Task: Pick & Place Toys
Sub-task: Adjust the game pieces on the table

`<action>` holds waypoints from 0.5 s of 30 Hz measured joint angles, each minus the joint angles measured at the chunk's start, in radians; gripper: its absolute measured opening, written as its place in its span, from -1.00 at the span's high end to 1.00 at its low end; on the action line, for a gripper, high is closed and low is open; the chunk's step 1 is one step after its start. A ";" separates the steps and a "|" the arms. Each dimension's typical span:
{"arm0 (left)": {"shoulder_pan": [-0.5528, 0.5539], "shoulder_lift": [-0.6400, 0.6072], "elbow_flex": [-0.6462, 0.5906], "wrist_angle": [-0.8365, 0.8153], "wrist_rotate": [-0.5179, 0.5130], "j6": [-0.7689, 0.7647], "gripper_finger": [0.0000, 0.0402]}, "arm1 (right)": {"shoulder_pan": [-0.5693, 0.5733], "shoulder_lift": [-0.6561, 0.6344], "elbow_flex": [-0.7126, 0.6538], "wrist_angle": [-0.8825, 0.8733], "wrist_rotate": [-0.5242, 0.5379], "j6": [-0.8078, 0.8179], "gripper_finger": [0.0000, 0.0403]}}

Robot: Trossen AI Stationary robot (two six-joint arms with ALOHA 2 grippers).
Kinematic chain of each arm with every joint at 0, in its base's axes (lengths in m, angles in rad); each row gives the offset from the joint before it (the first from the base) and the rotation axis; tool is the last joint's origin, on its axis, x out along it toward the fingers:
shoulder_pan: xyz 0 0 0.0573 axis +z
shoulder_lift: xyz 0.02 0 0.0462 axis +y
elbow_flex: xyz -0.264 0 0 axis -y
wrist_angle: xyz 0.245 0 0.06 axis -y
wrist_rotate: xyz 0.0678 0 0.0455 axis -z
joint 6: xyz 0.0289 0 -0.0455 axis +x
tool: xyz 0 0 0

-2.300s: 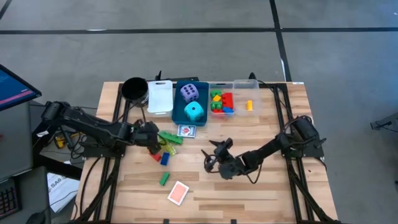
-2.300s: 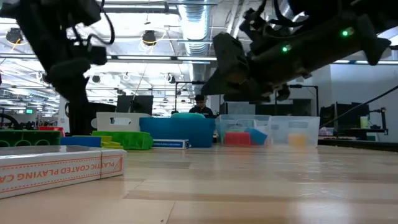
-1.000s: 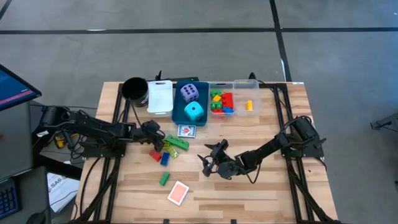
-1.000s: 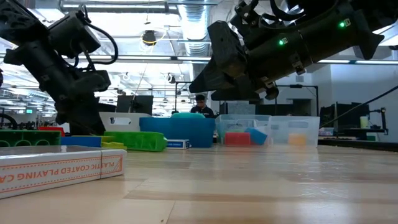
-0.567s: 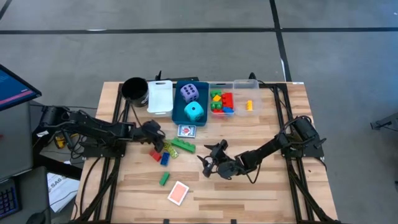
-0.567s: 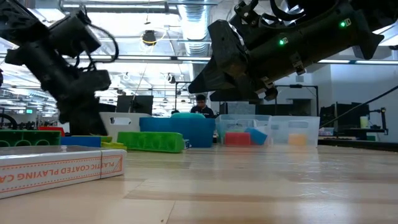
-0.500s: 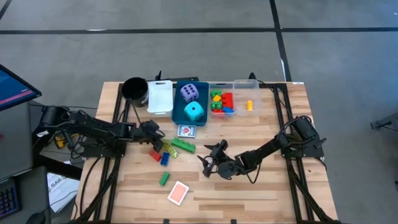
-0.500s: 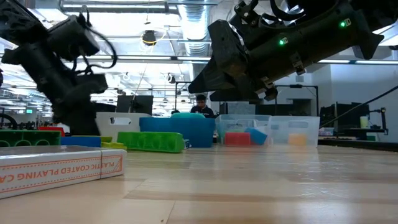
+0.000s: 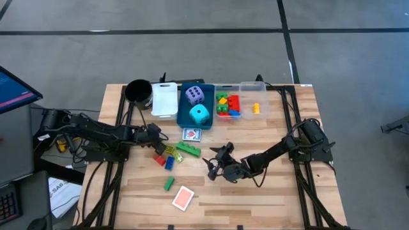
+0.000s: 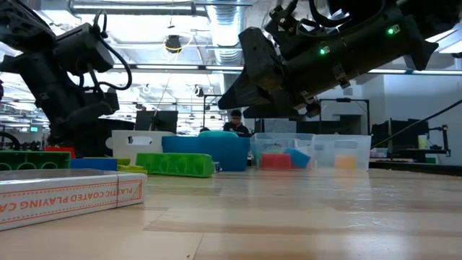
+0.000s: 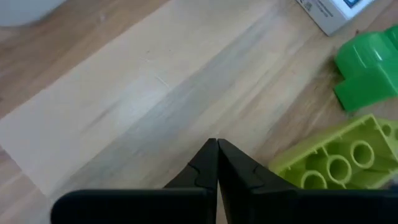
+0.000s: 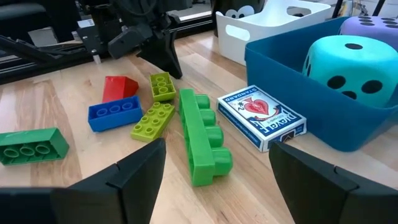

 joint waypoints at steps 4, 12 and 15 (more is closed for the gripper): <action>0.000 -0.001 0.000 -0.015 0.012 -0.001 1.00 | 0.000 0.000 0.000 0.000 0.000 0.000 -0.40; -0.050 -0.054 -0.005 -0.028 0.006 0.023 1.00 | 0.000 0.000 0.000 0.000 0.000 0.000 -0.40; -0.077 -0.096 -0.007 -0.043 0.021 0.008 1.00 | 0.000 0.000 0.000 0.000 0.000 0.000 -0.40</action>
